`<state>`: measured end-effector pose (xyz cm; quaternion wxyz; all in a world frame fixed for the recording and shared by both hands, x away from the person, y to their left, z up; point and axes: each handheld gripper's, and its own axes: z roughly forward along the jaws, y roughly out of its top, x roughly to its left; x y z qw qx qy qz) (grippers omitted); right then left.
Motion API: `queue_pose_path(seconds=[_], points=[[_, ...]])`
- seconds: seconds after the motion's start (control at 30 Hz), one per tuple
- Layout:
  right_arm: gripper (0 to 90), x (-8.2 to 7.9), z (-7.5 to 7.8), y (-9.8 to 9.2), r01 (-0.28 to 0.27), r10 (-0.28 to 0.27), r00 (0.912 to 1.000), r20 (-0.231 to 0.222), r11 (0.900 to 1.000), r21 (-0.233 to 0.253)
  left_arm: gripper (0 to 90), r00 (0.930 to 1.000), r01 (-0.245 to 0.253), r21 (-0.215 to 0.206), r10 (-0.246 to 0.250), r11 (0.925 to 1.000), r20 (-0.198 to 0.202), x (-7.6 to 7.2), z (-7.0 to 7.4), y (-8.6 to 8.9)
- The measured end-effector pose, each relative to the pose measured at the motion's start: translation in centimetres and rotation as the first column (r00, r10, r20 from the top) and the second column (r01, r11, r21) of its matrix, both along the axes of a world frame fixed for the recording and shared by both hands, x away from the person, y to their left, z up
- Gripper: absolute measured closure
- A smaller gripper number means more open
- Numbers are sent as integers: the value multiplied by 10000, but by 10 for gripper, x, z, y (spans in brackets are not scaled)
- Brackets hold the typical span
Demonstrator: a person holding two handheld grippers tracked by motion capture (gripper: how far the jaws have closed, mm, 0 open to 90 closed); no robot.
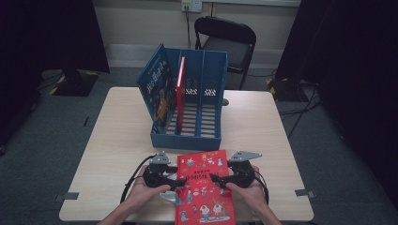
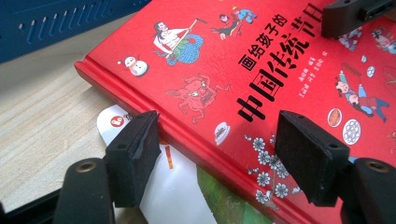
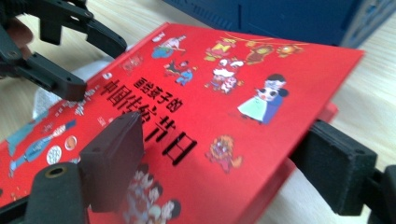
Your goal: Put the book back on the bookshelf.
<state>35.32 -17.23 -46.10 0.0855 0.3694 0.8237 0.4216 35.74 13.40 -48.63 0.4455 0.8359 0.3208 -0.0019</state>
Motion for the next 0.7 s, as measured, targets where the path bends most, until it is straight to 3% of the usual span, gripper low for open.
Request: queue_pose_path(seconds=[0.23, 0.47, 0.7], points=[[146, 12, 4, 10, -614, 611, 9975, -355, 9981, -78, 303, 10000, 37, -90, -38, 10000, -77, 2, 0, 1], [128, 15, -1, 11, -749, 743, 9942, -781, 9972, -46, 306, 10000, -31, -25, 31, 10000, -52, 1, 0, 0], [136, 13, 3, 12, -904, 894, 9949, -463, 9957, -206, 308, 9998, -96, 114, 98, 9999, -185, 2, 2, 2]])
